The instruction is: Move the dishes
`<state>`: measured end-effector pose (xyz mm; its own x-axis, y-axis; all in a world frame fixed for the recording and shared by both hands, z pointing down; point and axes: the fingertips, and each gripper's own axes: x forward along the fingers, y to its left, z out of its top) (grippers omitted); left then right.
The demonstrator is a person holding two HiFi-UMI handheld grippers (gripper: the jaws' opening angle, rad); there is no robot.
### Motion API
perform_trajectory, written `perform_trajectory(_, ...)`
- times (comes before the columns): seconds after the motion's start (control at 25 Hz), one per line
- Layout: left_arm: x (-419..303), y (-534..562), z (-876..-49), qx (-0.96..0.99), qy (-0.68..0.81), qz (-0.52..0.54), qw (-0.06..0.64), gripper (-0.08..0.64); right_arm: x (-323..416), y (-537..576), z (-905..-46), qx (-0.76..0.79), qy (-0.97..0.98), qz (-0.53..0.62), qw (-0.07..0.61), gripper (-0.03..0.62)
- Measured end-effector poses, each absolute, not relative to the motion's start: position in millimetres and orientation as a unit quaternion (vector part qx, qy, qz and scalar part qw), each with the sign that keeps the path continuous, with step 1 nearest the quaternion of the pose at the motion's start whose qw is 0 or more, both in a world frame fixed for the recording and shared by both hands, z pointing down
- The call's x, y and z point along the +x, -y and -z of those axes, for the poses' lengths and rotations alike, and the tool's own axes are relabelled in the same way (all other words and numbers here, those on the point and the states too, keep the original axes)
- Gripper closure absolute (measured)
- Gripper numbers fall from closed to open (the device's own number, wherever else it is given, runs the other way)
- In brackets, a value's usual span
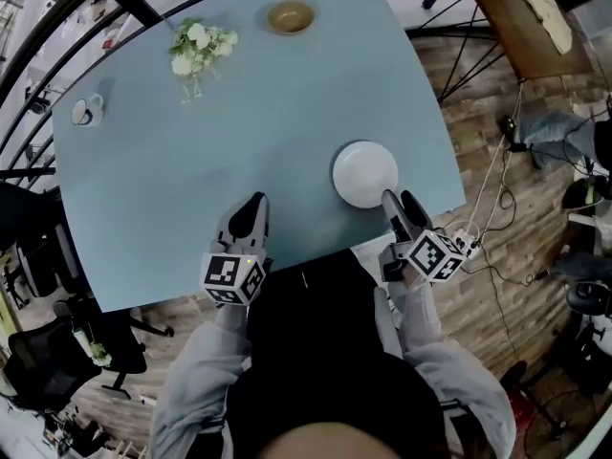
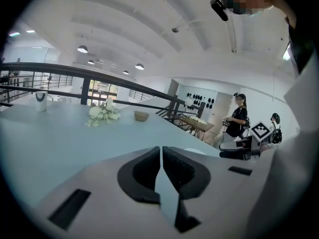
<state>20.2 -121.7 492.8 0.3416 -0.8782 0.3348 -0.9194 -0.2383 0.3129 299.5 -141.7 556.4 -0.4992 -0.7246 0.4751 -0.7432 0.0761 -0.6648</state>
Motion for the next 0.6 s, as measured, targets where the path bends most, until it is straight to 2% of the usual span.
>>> perform_trajectory(0.32, 42, 126, -507, 0.761, 0.598, -0.047, 0.246, 0.529, 335, 163, -583, 0.411, 0.692, -0.593, -0.003, 0.252)
perform_trajectory(0.6, 41, 117, -513, 0.739, 0.622, -0.048, 0.255, 0.529, 313, 177, -582, 0.325, 0.714, -0.619, 0.037, 0.235)
